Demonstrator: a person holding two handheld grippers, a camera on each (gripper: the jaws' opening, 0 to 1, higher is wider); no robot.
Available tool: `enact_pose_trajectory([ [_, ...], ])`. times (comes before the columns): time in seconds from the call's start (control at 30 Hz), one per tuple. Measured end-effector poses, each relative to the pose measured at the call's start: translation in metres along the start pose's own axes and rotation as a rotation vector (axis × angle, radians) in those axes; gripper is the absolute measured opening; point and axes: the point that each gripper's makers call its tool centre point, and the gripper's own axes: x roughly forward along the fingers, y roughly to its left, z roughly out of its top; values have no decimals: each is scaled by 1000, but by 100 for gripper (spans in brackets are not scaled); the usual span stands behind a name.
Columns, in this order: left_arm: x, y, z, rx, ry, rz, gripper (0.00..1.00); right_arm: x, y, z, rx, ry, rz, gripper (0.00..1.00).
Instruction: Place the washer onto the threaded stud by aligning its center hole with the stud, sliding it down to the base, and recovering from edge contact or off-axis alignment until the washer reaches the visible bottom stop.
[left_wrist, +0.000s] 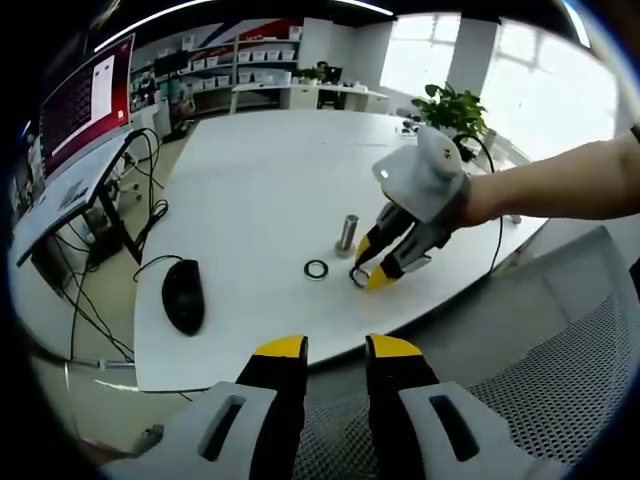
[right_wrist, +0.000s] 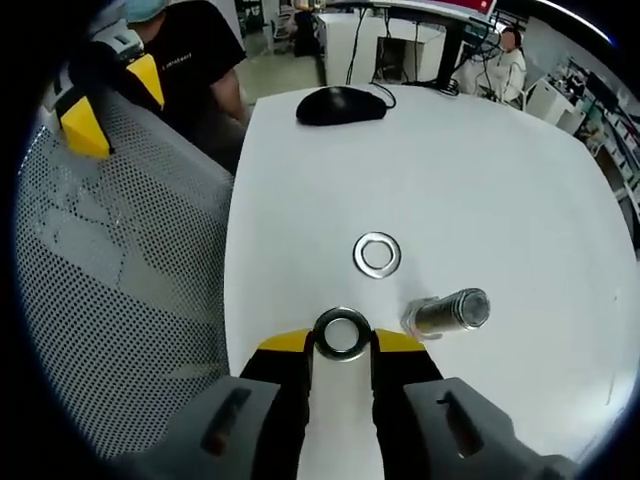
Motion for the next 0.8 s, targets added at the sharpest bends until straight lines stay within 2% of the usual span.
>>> enact_pose_trajectory([
  [0.27, 0, 1, -1, -1, -1, 1, 21, -14, -2, 8, 10, -34, -8, 24],
  [0.8, 0, -1, 0, 2, 1, 0, 21, -46, -6, 16, 17, -104, -68, 23],
])
